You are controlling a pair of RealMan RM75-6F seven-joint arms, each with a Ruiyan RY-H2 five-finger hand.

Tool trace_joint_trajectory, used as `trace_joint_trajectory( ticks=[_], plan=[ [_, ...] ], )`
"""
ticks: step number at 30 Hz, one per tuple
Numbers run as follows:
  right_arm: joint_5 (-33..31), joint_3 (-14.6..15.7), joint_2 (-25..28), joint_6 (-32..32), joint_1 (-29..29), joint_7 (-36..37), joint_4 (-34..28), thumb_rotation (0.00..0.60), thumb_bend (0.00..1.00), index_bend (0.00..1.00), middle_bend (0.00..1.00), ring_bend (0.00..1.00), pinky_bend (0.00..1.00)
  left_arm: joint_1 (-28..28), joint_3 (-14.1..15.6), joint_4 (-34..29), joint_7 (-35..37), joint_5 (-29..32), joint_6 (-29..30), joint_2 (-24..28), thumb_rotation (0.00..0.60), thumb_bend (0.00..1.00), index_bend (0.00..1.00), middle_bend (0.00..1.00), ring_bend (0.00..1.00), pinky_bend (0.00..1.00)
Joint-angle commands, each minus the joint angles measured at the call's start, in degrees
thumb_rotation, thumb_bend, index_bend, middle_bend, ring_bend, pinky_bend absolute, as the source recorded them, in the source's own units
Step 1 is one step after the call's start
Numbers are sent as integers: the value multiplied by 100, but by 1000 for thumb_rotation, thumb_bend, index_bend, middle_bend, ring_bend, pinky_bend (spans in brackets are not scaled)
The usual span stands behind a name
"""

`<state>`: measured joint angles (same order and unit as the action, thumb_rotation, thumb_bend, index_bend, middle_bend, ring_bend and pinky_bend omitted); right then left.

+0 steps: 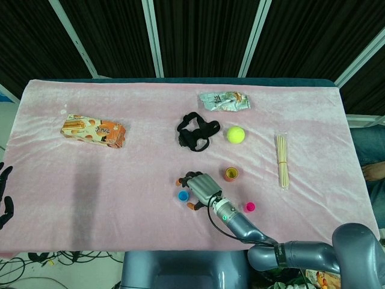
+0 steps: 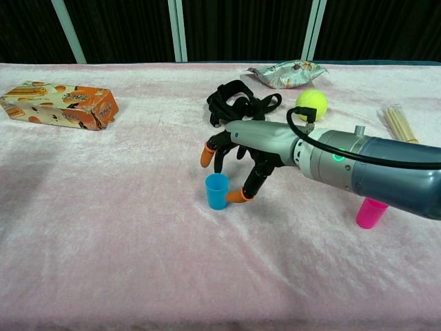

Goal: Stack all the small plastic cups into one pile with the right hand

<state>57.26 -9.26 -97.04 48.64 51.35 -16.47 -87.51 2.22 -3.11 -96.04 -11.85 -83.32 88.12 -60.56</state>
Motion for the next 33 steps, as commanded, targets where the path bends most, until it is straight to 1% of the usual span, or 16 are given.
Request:
trace_joint_trajectory(
  ticks=[1,6,11,14,17,20,23,28,33],
  plan=[
    [48,14,-81,-20,-2,38,91,600,220,361,358,169,206,1,2,3,4,-1,-4,1,600,696,64,14,0,32],
    [122,23,-250,-35,-1,93,283,600,241,402,390,190,206,2,1,5,3,-1,-5,0,600,697,64,14,0,32],
    [214,-27,-398,78,-43,169,455,600,284,490,460,237,206,-2,-10,6,18,15,5,6,600,696,64,14,0,32],
    [232,-37,-430,136,-85,173,494,600,291,510,469,242,206,3,-2,9,10,10,-10,5,600,696,64,14,0,32],
    [251,-40,-343,144,-113,151,433,600,296,516,477,243,206,5,0,6,1,0,-8,2,600,696,64,14,0,31],
    [266,-106,-98,160,-140,148,196,600,297,520,479,243,206,2,0,5,3,-1,-4,4,600,696,64,14,0,32],
    [204,-202,292,141,-155,100,-157,600,296,521,478,243,206,2,2,3,0,-9,0,4,600,696,64,14,0,32],
    [-99,-380,1000,232,-194,-128,-743,600,297,524,478,243,206,5,14,-2,-18,-24,-8,-1,600,696,64,14,0,32],
    [-426,-498,1556,214,-242,-146,-1050,600,296,534,477,243,206,2,16,-12,-27,-35,4,-3,600,696,63,14,0,32]
  ],
)
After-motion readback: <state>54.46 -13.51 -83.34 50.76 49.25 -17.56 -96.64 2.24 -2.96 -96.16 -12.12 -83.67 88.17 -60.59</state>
